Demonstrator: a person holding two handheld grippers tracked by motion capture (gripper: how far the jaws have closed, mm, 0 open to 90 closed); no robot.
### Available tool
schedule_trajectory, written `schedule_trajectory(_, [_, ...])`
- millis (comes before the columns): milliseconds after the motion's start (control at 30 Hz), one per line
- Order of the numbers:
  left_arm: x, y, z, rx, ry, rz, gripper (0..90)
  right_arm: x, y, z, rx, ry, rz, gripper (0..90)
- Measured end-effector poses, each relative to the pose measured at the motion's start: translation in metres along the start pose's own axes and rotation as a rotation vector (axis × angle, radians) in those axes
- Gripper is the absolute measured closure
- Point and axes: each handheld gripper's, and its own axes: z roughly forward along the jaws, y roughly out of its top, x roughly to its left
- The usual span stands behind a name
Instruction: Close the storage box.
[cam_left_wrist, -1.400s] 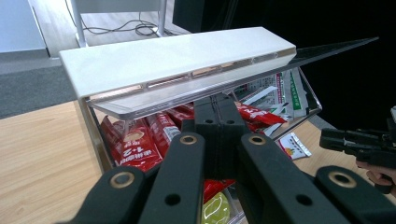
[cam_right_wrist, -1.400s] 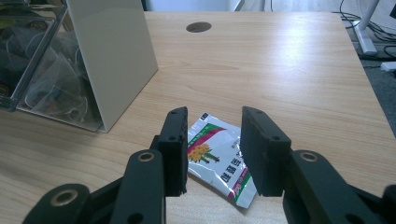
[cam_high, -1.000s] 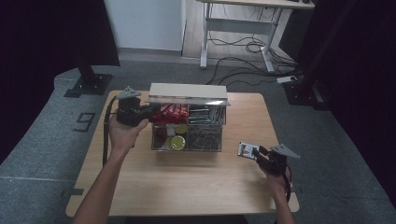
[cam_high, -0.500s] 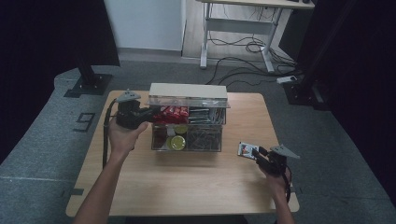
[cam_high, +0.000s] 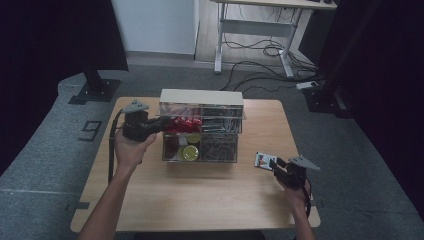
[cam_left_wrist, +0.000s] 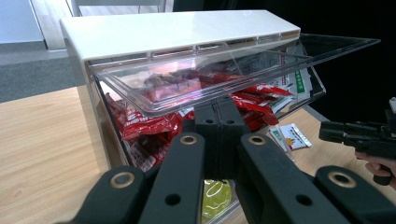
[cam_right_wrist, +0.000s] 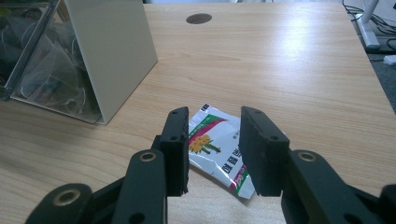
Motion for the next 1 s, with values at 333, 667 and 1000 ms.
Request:
schedule_trajectory(333, [0.001, -0.005, -0.001, 0.009, -0.004, 0.000, 90.0, -0.001, -0.001, 0.001, 0.002, -0.002, -0.002, 62.7])
schedule_trajectory(667, [0.001, -0.011, 0.001, 0.015, -0.008, -0.008, 90.0, -0.001, -0.002, 0.001, 0.007, -0.002, 0.004, 62.7])
schedule_trajectory(1000, [0.001, -0.013, 0.004, 0.032, -0.014, -0.008, 90.0, -0.001, -0.003, 0.002, 0.008, -0.001, 0.005, 62.7])
